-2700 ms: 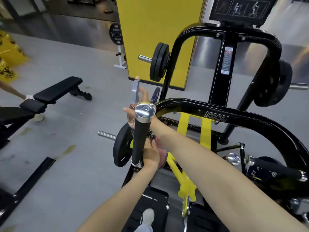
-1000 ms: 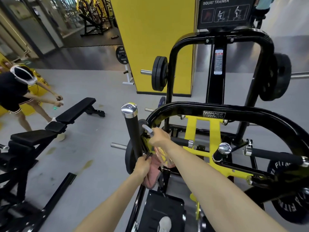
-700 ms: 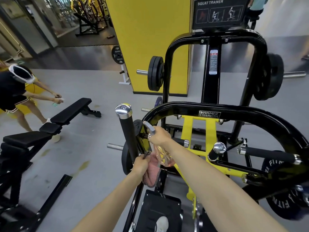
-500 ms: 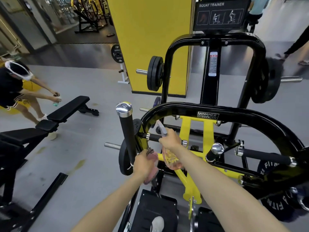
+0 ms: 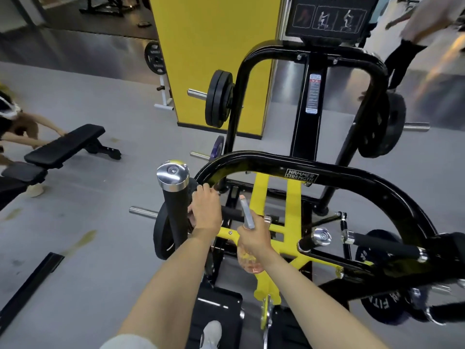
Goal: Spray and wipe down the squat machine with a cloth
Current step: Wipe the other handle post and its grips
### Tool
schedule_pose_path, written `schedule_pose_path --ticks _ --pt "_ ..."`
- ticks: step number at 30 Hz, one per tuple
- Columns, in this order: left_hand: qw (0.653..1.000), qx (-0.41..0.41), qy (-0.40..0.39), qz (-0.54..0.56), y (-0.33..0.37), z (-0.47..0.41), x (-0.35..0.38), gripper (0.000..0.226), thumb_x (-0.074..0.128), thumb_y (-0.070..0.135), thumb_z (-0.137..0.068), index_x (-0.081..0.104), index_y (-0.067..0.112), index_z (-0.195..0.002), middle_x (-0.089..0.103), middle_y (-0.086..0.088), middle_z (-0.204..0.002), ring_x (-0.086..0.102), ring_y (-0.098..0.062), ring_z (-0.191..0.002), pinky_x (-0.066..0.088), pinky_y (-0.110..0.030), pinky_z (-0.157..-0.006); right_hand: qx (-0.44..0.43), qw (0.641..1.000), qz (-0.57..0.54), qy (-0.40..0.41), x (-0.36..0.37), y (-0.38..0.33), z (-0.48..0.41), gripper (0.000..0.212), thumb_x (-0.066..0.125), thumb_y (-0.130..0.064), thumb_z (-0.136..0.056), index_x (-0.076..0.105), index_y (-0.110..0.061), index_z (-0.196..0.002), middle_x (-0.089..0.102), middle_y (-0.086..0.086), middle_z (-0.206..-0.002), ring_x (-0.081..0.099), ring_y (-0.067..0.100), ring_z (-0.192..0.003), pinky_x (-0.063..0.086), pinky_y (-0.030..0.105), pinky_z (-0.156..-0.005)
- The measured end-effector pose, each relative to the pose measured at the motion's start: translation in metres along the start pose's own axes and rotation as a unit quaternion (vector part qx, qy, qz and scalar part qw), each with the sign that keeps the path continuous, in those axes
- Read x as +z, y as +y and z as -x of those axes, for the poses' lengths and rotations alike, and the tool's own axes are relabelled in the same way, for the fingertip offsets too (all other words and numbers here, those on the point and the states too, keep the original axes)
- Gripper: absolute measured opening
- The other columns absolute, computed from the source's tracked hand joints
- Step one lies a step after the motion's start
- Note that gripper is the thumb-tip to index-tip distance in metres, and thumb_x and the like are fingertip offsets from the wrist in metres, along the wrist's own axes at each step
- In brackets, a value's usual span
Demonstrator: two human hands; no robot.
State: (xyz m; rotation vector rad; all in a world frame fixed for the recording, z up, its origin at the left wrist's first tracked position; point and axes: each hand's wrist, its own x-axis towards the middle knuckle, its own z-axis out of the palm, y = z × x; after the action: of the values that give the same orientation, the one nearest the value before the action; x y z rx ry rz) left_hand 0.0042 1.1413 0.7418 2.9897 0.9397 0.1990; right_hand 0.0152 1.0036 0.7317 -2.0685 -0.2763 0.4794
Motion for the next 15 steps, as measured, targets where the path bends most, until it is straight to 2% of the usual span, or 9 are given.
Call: schedule_pose_path --ticks 1,4,8,10,12,15 --pt "1.000 0.018 -0.003 -0.003 -0.001 0.001 0.008 0.024 0.050 0.011 -0.092 0.060 0.014 -0.115 0.054 -0.006 -0.113 0.046 -0.024 -0.107 0.040 -0.034 -0.086 0.001 1.000 0.006 -0.006 0.000 0.002 -0.001 0.058 0.053 -0.003 -0.080 0.052 -0.028 -0.132 0.038 -0.011 -0.060 0.037 0.010 -0.054 0.031 0.027 -0.052" --pt "1.000 0.006 0.001 0.026 -0.003 0.010 0.025 0.031 0.050 0.004 -0.090 0.056 0.012 -0.120 0.056 -0.007 -0.115 0.048 -0.025 -0.109 0.041 -0.032 -0.088 -0.005 0.999 0.026 -0.021 -0.003 0.004 -0.004 0.059 0.053 0.000 -0.082 0.050 -0.029 -0.134 0.034 -0.011 -0.060 0.032 0.009 -0.053 0.024 0.025 -0.050" --pt "0.993 -0.051 0.043 0.096 -0.008 0.032 0.036 0.060 0.065 -0.005 -0.078 0.046 0.002 -0.135 0.052 -0.014 -0.132 0.052 -0.026 -0.115 0.046 -0.033 -0.092 -0.005 0.999 0.034 -0.025 -0.008 0.002 -0.006 0.060 0.052 0.004 -0.081 0.051 -0.032 -0.129 0.032 -0.009 -0.058 0.031 0.012 -0.054 0.023 0.027 -0.051" --pt "0.987 -0.070 0.055 0.136 -0.008 0.042 0.039 0.066 0.068 -0.011 -0.069 0.050 -0.001 -0.132 0.056 -0.016 -0.129 0.056 -0.028 -0.108 0.052 -0.037 -0.083 -0.004 0.999 0.028 -0.023 -0.006 0.003 -0.005 0.050 0.052 0.004 -0.081 0.053 -0.035 -0.113 0.033 -0.010 -0.059 0.031 0.012 -0.054 0.024 0.026 -0.052" --pt "0.983 -0.082 0.035 0.161 -0.005 0.049 0.035 0.066 0.064 -0.011 -0.068 0.051 -0.002 -0.131 0.058 -0.015 -0.122 0.058 -0.026 -0.101 0.054 -0.036 -0.074 -0.001 1.000 0.019 -0.019 -0.003 0.003 -0.003 0.043 0.052 0.003 -0.080 0.052 -0.036 -0.097 0.033 -0.008 -0.059 0.032 0.014 -0.055 0.026 0.027 -0.054" --pt "0.959 -0.151 -0.031 0.237 -0.006 0.058 0.037 0.050 0.058 -0.009 -0.072 0.055 -0.004 -0.122 0.058 -0.015 -0.102 0.057 -0.025 -0.089 0.052 -0.034 -0.063 0.006 1.000 0.003 -0.018 -0.001 0.003 -0.001 0.050 0.051 0.004 -0.078 0.056 -0.033 -0.111 0.035 -0.005 -0.060 0.034 0.018 -0.058 0.029 0.032 -0.057"
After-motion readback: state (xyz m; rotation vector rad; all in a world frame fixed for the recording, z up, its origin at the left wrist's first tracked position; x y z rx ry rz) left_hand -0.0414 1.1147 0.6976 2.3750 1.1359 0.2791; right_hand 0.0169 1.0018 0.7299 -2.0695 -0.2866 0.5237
